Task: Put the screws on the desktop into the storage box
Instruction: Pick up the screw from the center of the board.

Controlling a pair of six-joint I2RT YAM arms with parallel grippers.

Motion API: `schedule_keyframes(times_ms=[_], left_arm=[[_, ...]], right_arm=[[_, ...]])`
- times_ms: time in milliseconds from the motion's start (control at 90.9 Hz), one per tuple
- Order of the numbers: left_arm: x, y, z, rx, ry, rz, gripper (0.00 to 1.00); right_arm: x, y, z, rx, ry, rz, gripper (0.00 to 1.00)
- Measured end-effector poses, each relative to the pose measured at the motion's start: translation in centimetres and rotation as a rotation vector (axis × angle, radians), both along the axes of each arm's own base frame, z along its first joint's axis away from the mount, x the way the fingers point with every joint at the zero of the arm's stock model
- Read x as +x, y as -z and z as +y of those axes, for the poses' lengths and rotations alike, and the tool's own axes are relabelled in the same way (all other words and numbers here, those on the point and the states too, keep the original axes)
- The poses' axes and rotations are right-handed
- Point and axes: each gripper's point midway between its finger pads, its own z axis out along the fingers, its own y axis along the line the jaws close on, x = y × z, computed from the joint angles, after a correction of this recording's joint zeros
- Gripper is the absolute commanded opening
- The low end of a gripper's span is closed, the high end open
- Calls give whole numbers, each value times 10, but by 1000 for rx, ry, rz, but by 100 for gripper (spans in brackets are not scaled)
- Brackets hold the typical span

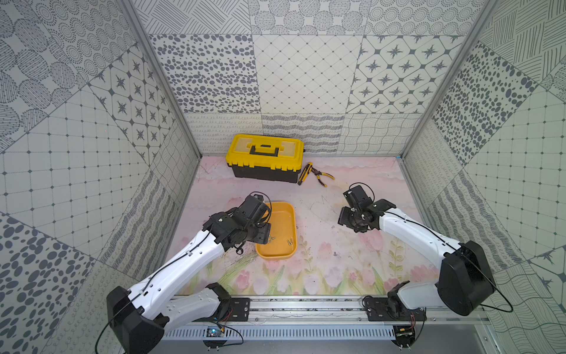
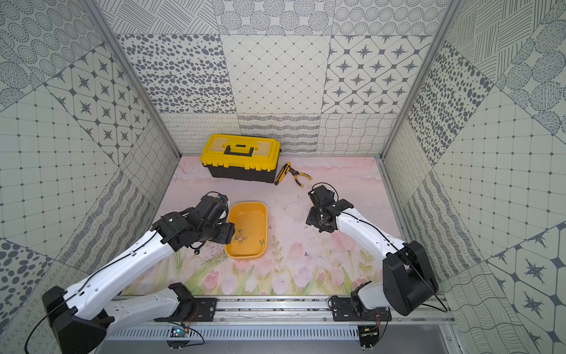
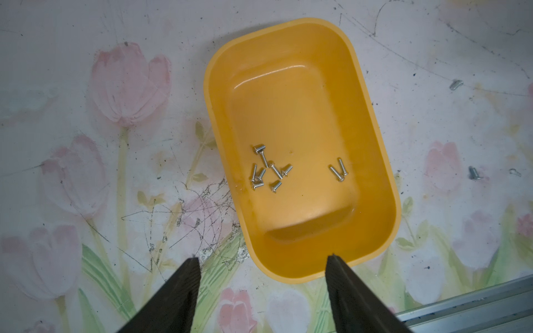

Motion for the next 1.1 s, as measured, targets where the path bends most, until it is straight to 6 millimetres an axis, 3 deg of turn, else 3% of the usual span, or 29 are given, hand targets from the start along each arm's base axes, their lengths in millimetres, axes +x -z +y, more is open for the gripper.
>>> schedule_keyframes(times_ms=[44, 77, 297, 440, 594, 748, 1101], left_arm=[[0, -1, 1, 2, -3, -7, 74], [0, -2, 2, 2, -4, -11, 74], [0, -4, 4, 5, -6, -25, 74], [0, -4, 4, 6, -6, -26, 74], [1, -4, 5, 10, -9, -29, 74], [1, -4, 6, 15, -12, -32, 74], [2, -5, 7, 20, -16, -36, 74]], right_arm=[[0, -1, -3, -13, 12, 4, 92], [0, -3, -6, -23, 26, 2, 96], [5, -27, -41, -51, 172, -87, 97], [3, -24, -61, -37, 230, -82, 92], [-2, -21, -53, -17, 245, -59, 91], [-11, -3, -47, -11, 321, 16, 85], [-12, 21, 4, 2, 358, 95, 80]])
